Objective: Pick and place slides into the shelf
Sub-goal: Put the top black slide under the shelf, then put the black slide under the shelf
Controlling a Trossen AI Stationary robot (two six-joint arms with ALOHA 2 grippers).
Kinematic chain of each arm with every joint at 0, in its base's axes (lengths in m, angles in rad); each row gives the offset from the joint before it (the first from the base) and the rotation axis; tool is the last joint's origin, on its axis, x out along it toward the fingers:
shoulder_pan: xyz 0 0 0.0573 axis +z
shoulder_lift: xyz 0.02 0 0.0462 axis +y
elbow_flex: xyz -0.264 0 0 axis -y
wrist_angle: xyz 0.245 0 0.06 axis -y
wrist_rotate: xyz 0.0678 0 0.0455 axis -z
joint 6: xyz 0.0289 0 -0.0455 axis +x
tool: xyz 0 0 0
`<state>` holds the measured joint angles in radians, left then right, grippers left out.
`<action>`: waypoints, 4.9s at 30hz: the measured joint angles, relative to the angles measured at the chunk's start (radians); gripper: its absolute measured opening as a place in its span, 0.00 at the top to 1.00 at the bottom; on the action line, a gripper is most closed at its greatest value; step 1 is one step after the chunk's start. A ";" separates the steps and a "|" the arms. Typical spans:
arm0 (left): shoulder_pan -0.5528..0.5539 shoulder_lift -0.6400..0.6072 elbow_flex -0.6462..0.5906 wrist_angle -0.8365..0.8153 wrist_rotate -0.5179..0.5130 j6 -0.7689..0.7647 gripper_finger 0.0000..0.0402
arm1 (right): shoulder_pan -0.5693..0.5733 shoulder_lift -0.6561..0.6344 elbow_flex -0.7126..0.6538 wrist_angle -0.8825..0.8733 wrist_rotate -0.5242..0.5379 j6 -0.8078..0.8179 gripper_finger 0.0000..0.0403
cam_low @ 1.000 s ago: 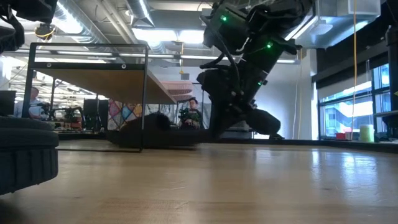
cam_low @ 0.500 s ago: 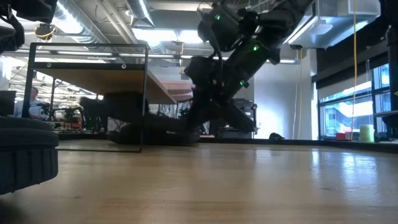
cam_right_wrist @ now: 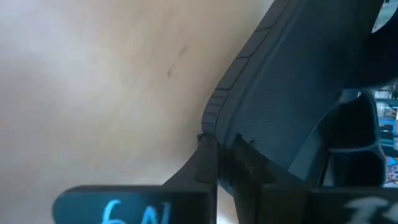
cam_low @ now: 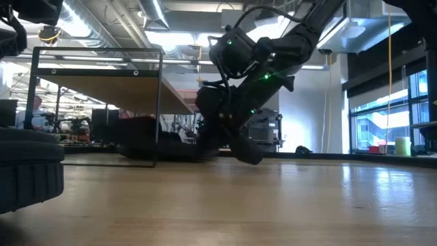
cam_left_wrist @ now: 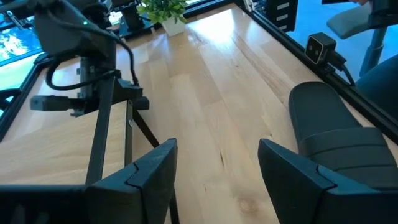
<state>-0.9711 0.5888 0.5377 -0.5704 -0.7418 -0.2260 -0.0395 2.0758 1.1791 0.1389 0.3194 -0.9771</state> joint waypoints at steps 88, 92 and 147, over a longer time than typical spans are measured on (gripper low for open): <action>0.000 0.000 0.000 -0.002 0.004 -0.008 0.46 | 0.220 -0.033 0.003 -0.062 0.370 0.208 0.44; 0.000 0.000 0.000 -0.002 0.004 -0.007 0.46 | 0.289 -0.033 0.004 -0.055 0.372 0.282 0.44; 0.000 0.000 0.000 0.003 0.004 -0.027 0.46 | 0.435 0.474 0.804 -0.077 -0.111 0.767 0.44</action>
<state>-0.9710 0.5885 0.5377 -0.5674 -0.7380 -0.2529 0.3959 2.5500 1.9827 0.0620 0.2081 -0.2100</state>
